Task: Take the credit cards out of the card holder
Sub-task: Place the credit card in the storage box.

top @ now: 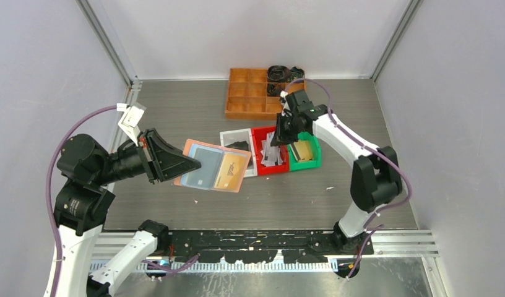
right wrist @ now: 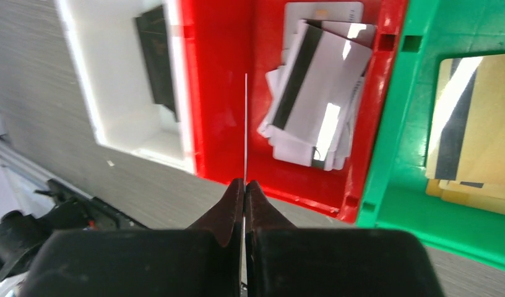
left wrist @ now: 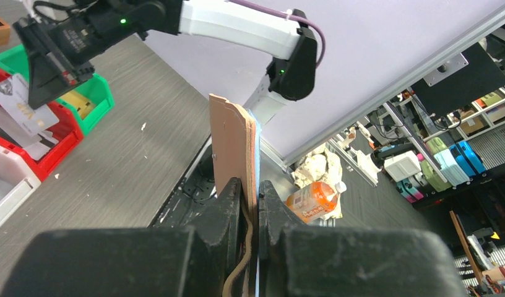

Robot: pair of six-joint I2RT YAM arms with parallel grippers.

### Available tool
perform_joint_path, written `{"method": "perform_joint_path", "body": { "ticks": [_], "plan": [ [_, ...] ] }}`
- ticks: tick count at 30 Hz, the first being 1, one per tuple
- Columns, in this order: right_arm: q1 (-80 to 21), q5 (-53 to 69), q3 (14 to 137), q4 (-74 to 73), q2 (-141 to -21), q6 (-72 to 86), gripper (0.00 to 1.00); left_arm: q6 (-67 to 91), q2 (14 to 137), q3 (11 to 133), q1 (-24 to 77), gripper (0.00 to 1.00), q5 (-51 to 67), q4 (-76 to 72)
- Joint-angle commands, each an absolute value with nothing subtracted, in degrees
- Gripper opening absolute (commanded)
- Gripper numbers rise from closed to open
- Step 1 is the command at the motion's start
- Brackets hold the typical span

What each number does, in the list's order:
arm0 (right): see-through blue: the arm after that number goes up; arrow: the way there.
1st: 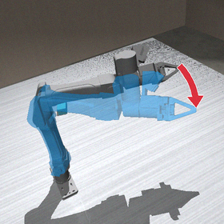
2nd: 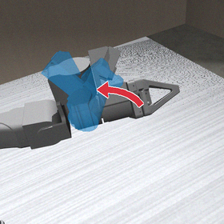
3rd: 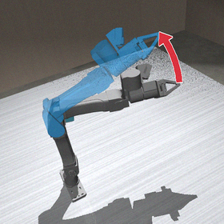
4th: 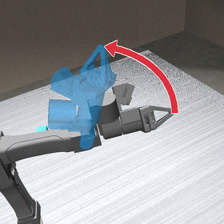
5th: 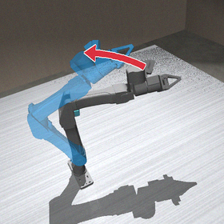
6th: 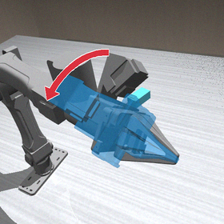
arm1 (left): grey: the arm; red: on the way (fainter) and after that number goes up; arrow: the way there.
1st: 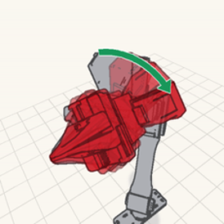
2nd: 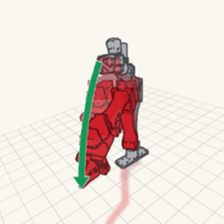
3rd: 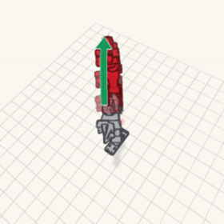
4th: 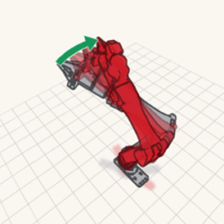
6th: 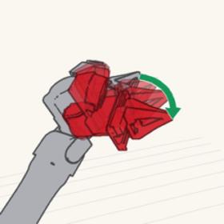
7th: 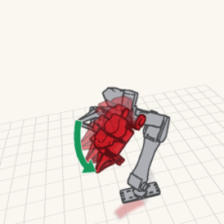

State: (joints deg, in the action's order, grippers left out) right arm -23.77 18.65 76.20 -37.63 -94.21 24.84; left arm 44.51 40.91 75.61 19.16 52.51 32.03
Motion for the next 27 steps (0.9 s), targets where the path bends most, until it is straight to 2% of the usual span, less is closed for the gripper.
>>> {"method": "perform_joint_path", "body": {
  "ticks": [1, 18, 19, 21, 27],
  "plan": [
    [-23.7, 15.3, 80.6, -39.4, -97.4, 20.8, 0.01, 44.3, 41.0, 77.6, 19.4, 0.0, 53.5, 29.4],
    [-26.4, 14.1, 83.9, -37.3, -108.4, 19.2, 0.01, 44.3, 41.1, 78.2, 19.3, 0.0, 53.6, 29.0],
    [-26.3, 13.5, 83.7, -37.2, -108.2, 19.0, 0.05, 44.3, 41.1, 78.2, 19.3, 0.0, 53.6, 29.1],
    [-26.5, 11.7, 83.3, -37.2, -107.2, 18.7, 0.25, 44.3, 41.0, 78.2, 19.3, 0.0, 53.6, 29.1],
    [-28.9, 5.4, 82.0, -36.4, -101.6, 18.7, 0.38, 44.2, 41.0, 78.1, 19.3, 0.0, 53.5, 29.3]
  ]
}}
